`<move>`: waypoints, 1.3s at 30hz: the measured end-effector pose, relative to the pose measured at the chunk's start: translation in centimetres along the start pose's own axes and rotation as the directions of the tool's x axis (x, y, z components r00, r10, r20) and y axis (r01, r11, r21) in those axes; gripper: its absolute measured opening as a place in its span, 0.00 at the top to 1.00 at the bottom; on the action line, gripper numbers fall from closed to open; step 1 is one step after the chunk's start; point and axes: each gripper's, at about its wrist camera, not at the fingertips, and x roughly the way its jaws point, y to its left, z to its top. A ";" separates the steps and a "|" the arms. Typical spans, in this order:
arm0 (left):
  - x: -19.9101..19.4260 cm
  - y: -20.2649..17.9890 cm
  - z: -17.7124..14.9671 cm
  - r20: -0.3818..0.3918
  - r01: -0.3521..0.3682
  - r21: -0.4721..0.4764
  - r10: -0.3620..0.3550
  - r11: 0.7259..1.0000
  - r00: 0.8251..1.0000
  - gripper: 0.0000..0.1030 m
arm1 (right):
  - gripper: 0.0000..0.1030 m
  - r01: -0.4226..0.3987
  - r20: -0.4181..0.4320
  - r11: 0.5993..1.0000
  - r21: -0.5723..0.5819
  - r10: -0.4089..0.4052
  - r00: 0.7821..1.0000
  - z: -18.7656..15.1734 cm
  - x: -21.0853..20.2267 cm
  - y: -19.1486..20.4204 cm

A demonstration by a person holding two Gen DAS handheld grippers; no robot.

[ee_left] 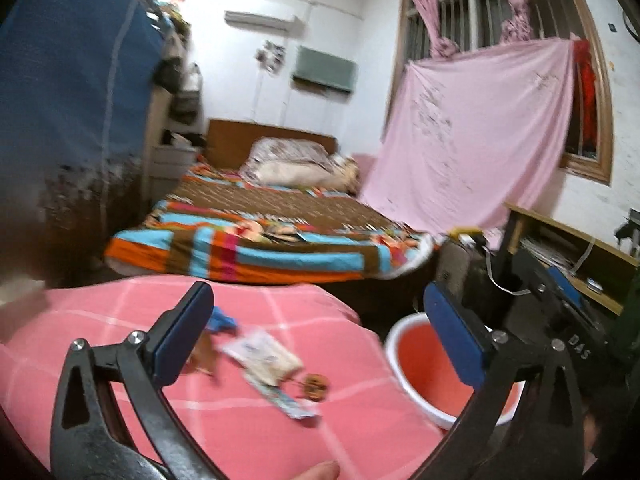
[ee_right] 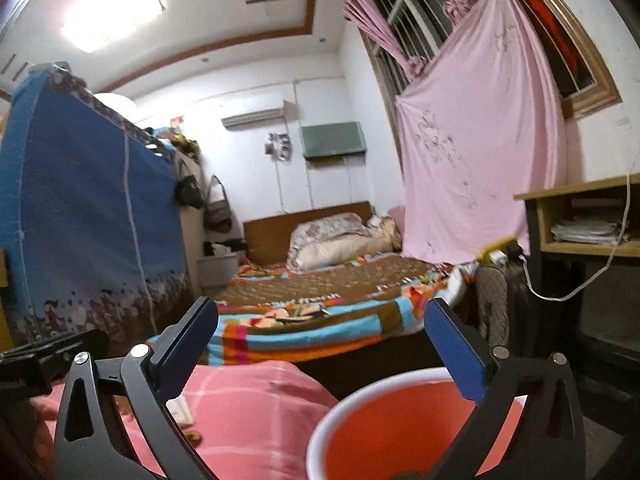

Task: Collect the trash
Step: 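Move both tools back over the bed toward the remaining trash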

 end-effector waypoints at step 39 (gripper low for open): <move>-0.8 11.1 -2.4 -0.118 -0.213 0.058 0.218 0.975 0.969 0.16 | 0.00 -0.232 -0.297 0.958 -0.167 0.175 0.939 -4.6 7.2 12.2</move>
